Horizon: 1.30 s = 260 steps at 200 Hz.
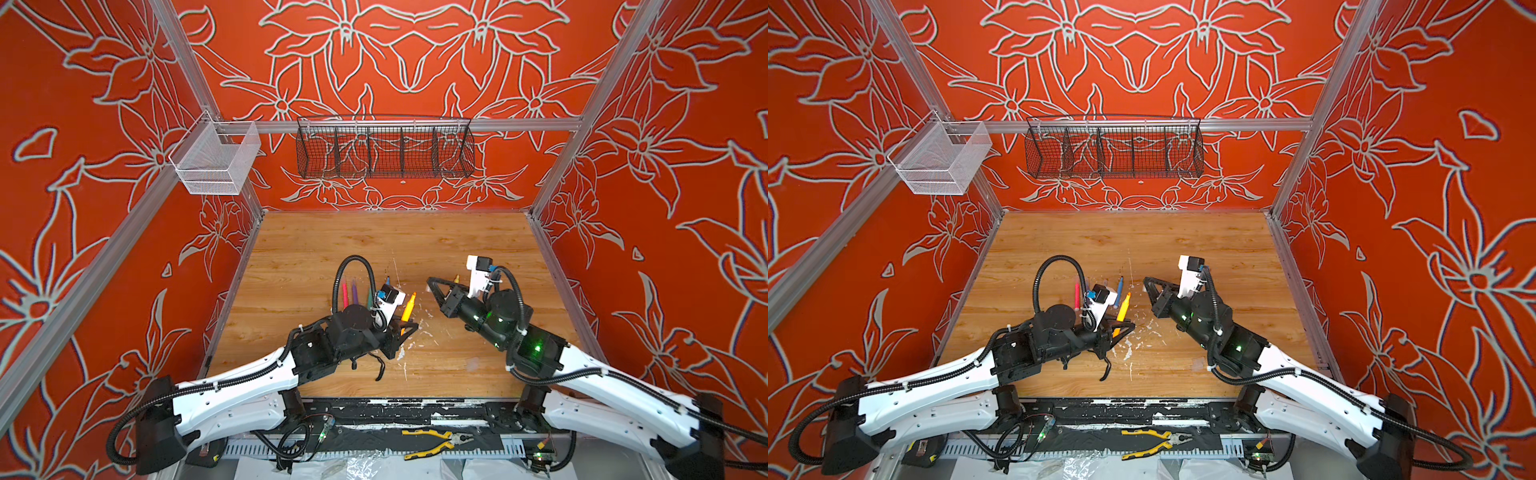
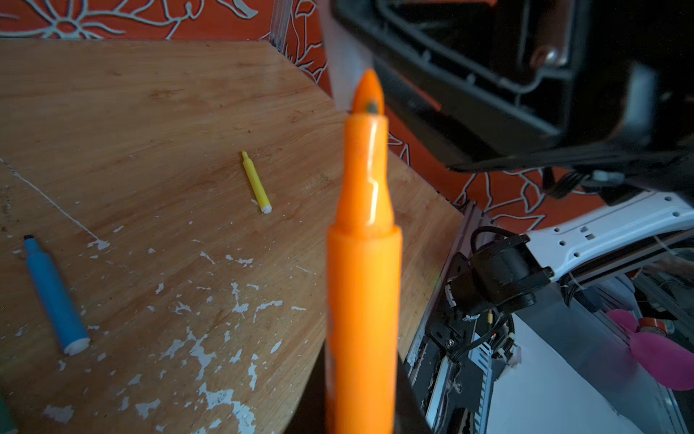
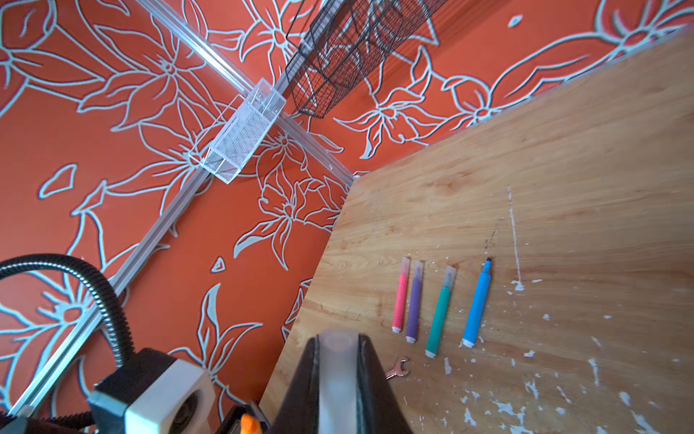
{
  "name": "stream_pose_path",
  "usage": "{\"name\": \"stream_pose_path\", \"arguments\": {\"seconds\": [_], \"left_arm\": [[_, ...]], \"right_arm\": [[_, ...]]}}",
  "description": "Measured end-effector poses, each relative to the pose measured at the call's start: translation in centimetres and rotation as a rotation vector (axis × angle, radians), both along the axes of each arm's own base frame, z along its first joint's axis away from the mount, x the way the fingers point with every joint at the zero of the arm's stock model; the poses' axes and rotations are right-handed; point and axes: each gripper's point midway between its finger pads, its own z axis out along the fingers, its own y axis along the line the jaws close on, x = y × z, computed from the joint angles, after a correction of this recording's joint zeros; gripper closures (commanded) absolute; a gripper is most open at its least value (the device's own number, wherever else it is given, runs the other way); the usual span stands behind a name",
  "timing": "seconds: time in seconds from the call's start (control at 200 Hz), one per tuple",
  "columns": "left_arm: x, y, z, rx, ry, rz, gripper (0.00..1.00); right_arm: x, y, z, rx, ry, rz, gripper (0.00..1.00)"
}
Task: Insert the pens into the pen caps
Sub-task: 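Push the cap down onto the orange highlighter tip with the right gripper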
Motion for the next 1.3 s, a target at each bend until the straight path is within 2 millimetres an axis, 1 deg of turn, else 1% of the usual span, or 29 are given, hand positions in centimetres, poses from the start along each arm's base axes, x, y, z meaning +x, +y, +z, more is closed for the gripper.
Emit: {"name": "stream_pose_path", "arguments": {"seconds": [0.07, 0.16, 0.33, 0.57, 0.816, 1.001, 1.301], "left_arm": [[0.0, -0.1, 0.3, -0.009, -0.006, 0.003, 1.00], [0.2, 0.0, 0.4, -0.011, -0.010, 0.016, 1.00], [0.5, 0.2, 0.7, -0.020, -0.018, 0.038, 1.00], [0.6, 0.4, 0.8, -0.021, -0.021, 0.049, 1.00], [0.8, 0.5, 0.8, -0.020, -0.026, 0.064, 1.00], [1.0, 0.9, 1.4, -0.032, -0.039, 0.080, 1.00], [1.1, 1.0, 1.4, -0.030, -0.044, 0.089, 1.00]], "right_arm": [[0.1, 1.1, 0.0, 0.008, 0.000, 0.032, 0.93], [0.1, 2.1, 0.6, 0.032, -0.012, 0.065, 0.93], [-0.3, 2.5, 2.3, 0.077, -0.042, 0.093, 0.93], [-0.9, 3.2, 4.0, 0.110, -0.068, 0.126, 0.93], [-1.0, 3.7, 3.7, 0.099, -0.063, 0.138, 0.93], [-1.2, 3.8, 3.7, 0.099, -0.063, 0.144, 0.93], [-2.1, 4.5, 3.4, 0.082, -0.069, 0.175, 0.93]]}}
